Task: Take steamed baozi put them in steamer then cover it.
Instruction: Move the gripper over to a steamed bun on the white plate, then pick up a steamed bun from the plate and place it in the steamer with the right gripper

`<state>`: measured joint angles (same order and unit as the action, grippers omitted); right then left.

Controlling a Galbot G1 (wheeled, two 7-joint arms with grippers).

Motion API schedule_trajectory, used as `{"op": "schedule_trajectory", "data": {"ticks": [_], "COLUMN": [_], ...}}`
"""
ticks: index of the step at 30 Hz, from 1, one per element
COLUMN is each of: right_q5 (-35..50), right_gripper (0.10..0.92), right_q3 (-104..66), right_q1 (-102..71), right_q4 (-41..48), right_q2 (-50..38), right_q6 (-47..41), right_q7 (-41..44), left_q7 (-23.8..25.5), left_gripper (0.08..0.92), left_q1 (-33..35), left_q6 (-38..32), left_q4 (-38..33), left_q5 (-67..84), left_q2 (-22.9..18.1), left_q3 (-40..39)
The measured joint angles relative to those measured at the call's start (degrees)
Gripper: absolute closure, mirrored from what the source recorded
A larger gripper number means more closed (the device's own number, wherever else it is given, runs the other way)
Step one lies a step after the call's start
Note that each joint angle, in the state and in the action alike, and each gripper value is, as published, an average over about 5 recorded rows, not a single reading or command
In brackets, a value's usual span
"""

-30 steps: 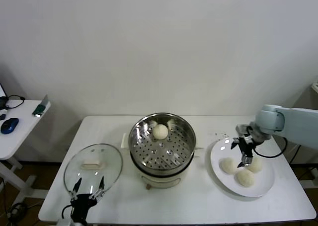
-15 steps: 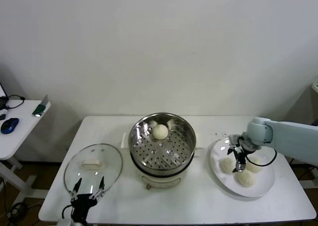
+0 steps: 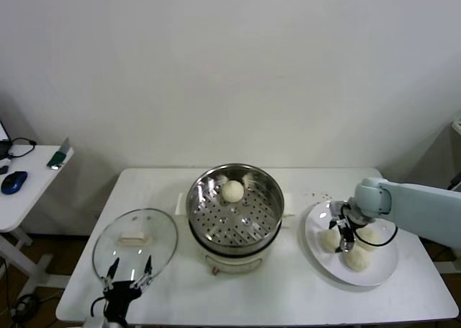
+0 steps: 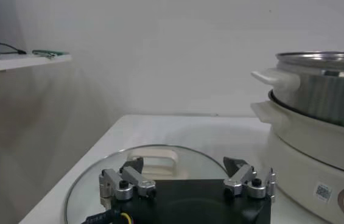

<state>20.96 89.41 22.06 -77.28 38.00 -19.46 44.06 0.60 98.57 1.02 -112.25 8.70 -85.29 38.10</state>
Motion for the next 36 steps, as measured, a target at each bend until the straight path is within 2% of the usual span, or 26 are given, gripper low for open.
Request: {"op": "schedule_trajectory", "data": {"ticks": [12, 21, 29, 36], "right_q5": [2.75, 8.99, 19.63, 31.23], "right_gripper": [0.355, 0.358, 0.356, 0.355], "right_q3": [2.76, 12.23, 16.75, 12.34], "right_q1": [5.01, 21.59, 37.91, 42.82], "right_q4": [-1.29, -3.17, -6.05, -10.4], "right_q2": [0.73, 3.76, 9.55, 15.45], "right_q6": [0.71, 3.08, 2.75, -2.02], "right_q7": [1.72, 5.46, 7.63, 3.61], "left_q7": [-0.11, -0.17, -0.18, -0.16], "left_gripper": [0.177, 0.177, 0.177, 0.177], "left_q1": [-0.47, -0.88, -1.15, -1.5], "left_q6": [0.12, 0.36, 0.71, 0.82], "left_q4": [-0.02, -0.27, -1.02, -1.05], "left_q5": [-0.07, 0.02, 0.11, 0.15], "left_q2": [-0.31, -0.37, 0.23, 0.45], "left_q3": [-0.37, -0.61, -1.22, -1.65]}}
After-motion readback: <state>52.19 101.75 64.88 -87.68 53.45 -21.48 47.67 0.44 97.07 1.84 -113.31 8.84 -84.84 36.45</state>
